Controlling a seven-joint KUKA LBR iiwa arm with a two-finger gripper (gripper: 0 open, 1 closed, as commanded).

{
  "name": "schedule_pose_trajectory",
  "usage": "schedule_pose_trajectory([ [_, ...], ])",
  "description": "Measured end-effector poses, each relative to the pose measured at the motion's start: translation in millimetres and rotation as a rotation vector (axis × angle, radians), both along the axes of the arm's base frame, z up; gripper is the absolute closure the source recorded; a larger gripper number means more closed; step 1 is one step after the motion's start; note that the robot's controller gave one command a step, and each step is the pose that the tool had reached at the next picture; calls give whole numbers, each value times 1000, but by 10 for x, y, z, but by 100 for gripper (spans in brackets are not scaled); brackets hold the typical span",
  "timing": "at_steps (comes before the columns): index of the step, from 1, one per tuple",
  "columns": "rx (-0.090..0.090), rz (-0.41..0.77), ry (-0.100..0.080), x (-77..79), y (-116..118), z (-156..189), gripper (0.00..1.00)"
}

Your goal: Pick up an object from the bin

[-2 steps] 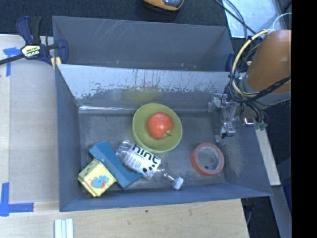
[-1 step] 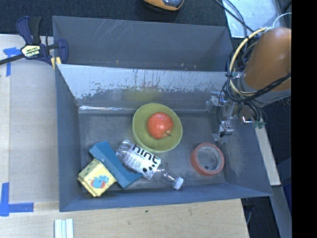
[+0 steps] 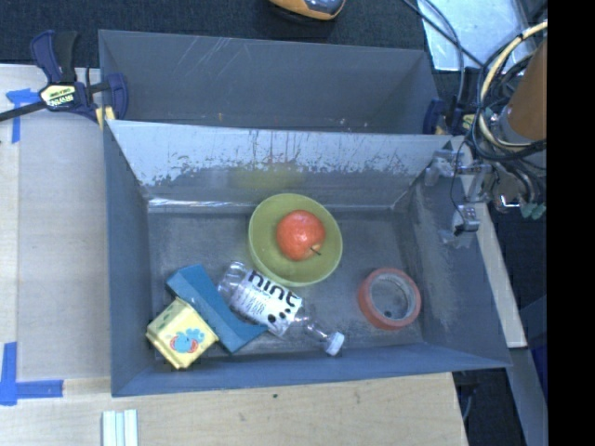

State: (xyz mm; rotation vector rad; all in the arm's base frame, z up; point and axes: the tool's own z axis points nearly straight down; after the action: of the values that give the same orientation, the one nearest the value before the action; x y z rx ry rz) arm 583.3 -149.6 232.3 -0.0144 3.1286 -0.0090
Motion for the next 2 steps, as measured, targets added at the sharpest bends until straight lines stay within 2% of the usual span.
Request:
schedule_pose_trajectory([
  [1, 11, -1, 17, -323, 598, -1045, 0],
  [2, 4, 12, 2, -384, 478, -937, 0],
])
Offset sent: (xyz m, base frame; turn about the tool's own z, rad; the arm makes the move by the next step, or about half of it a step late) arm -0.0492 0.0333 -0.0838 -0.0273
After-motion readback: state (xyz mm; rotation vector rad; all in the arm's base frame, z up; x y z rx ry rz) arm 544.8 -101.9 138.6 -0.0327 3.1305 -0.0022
